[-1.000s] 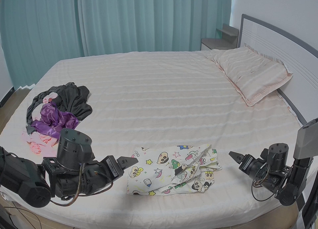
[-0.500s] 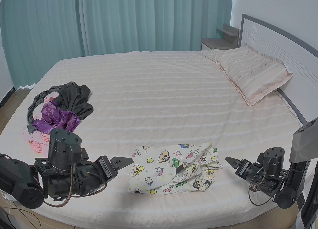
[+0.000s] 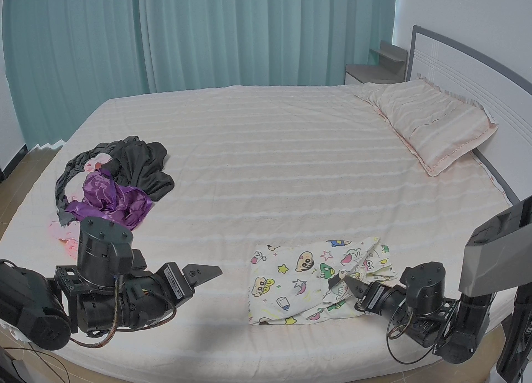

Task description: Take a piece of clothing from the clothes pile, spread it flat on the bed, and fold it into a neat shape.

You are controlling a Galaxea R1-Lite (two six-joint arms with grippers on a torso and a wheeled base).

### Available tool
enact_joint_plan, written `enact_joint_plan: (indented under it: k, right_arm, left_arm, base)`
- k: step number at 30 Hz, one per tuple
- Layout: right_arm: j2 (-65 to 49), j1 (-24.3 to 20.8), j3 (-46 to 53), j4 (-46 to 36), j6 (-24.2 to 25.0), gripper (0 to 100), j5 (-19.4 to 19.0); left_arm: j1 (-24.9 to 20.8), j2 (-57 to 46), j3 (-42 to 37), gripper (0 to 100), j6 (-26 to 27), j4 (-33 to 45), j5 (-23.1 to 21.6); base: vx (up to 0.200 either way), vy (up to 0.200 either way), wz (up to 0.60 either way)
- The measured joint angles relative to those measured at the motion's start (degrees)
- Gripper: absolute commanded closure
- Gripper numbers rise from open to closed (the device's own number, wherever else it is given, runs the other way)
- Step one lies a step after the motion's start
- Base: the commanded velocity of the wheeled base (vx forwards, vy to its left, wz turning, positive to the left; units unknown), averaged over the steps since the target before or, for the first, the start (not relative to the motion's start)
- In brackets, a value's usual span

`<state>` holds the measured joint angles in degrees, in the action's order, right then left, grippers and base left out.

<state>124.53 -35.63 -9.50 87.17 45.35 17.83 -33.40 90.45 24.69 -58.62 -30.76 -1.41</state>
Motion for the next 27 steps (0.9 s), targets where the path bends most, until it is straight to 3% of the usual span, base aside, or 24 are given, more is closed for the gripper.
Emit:
enact_joint_plan:
  k: [5,12,27]
  right_arm:
    - [1.5,-3.06,-1.52,-2.44,0.05,0,1.34]
    - [2.4,-4.02,-3.25,-4.22,0.2,0,1.71]
    - [4.61,1.18,-5.11,-7.83,0.38,0,3.34]
  left_arm:
    - [-0.13,-0.02,-0.24,0,0.06,0.02,-0.11]
    - [-0.27,-0.02,-0.33,0,0.16,0.0,-0.09]
    - [-0.41,0.2,-0.41,0,0.3,0.02,-0.09]
  base:
    - [0.0,0.0,0.0]
    - [0.0,0.0,0.0]
    - [0.0,0.0,0.0]
